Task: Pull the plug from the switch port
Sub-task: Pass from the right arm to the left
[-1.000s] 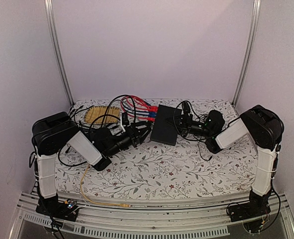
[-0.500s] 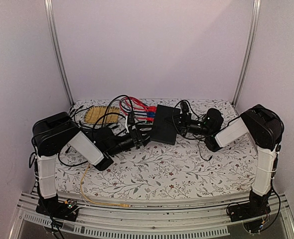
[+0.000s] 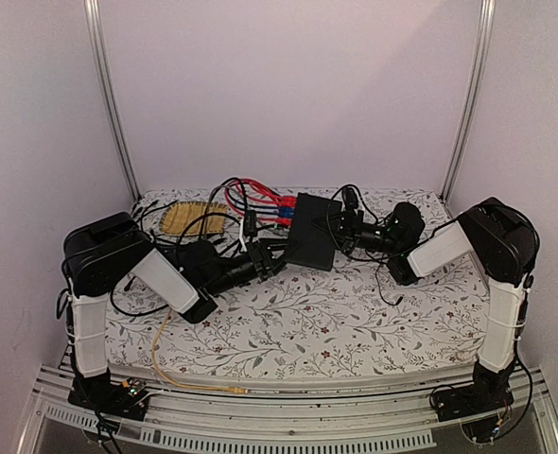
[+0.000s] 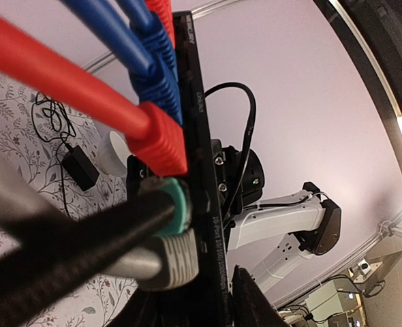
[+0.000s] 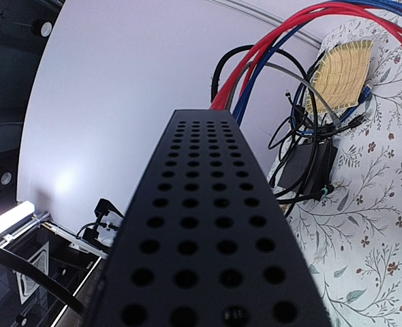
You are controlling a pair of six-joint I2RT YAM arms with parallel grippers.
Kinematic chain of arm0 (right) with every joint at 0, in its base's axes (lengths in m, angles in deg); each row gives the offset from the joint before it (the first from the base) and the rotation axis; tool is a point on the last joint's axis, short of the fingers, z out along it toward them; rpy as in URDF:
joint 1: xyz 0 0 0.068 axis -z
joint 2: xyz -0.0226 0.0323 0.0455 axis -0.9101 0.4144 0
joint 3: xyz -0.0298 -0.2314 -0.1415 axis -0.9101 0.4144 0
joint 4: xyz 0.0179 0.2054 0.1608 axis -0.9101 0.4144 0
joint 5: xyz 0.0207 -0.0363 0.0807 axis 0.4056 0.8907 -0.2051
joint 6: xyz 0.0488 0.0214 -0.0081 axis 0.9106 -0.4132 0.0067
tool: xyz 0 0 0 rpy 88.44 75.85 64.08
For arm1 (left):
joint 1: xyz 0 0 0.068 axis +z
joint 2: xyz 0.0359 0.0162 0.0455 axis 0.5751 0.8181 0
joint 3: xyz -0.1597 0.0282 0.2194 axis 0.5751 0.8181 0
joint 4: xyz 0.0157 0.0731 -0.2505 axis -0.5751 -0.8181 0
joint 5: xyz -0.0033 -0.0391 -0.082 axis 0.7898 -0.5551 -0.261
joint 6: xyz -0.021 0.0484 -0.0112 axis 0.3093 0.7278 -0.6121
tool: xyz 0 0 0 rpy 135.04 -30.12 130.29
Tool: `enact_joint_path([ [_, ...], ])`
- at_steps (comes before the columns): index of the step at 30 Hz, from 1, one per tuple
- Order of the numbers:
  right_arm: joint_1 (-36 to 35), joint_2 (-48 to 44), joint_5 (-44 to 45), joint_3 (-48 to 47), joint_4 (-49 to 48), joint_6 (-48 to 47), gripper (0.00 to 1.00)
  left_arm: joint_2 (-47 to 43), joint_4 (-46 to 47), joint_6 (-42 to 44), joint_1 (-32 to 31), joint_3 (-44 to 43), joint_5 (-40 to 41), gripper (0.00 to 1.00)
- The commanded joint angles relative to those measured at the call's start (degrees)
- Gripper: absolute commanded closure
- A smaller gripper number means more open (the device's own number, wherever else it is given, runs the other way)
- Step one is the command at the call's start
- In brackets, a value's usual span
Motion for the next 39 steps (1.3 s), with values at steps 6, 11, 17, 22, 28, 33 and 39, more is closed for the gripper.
enact_joint_path([
  [6,-0.74,-3.10,-1.26,-1.98,-3.06,-3.13,0.98,1.67,11.03,-1.81,-1.02,-4.46,-3.34,0.82],
  [11,-0.72,-3.63,-2.29,-1.54,-2.06,-3.65,0.98,1.78,11.36,-2.46,-1.38,-5.20,-3.14,1.00],
  [17,-0.57,-4.85,-2.83,-1.02,0.64,-6.22,0.80,1.05,12.47,-4.22,-1.50,-3.82,-0.52,1.00],
  [22,0.33,-6.93,-2.17,1.07,2.00,-8.61,0.61,-0.28,12.47,-4.71,-1.59,-2.70,0.82,1.00],
  [28,1.45,-8.81,-2.87,2.32,5.91,-11.92,0.02,-2.46,11.20,-4.00,-1.86,-1.74,1.11,1.00],
  [33,1.82,-10.32,-2.87,3.41,9.68,-14.18,0.01,-3.70,11.20,-3.46,-1.78,-0.32,1.74,1.00],
  [39,2.71,-13.13,-1.61,5.65,17.23,-19.82,0.01,-4.88,10.37,-2.71,-1.42,0.16,1.81,1.00],
])
